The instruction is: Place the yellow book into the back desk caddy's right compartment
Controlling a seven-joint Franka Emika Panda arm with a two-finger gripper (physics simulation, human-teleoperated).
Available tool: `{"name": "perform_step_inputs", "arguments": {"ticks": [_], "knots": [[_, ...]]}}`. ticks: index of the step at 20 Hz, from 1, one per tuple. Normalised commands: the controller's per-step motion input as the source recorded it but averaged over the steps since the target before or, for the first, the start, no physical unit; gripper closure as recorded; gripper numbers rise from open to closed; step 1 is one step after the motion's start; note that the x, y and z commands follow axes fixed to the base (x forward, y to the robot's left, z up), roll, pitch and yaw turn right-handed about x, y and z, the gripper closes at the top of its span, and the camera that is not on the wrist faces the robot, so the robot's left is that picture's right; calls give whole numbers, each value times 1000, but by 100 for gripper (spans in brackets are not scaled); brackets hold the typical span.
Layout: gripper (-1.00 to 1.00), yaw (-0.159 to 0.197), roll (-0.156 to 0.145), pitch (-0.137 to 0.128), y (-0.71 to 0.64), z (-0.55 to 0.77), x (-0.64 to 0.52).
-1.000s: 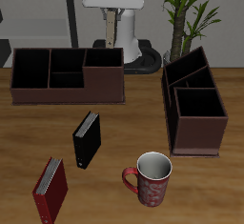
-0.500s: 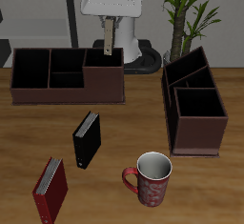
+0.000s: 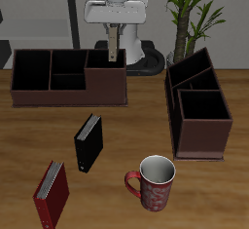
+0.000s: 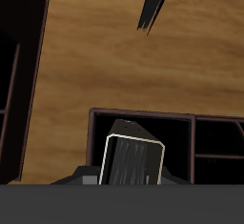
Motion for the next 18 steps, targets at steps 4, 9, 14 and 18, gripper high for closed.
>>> {"name": "perform_step_inputs", "arguments": {"ticks": [4,9,14,18], "knots": [[100,5,15,11,26,-145,-24],[100,-12,-11,14,-58,-124,7],[100,-13,-4,25,-33,-133,10],[100,9,8,27,-22,-203,-24]]}}
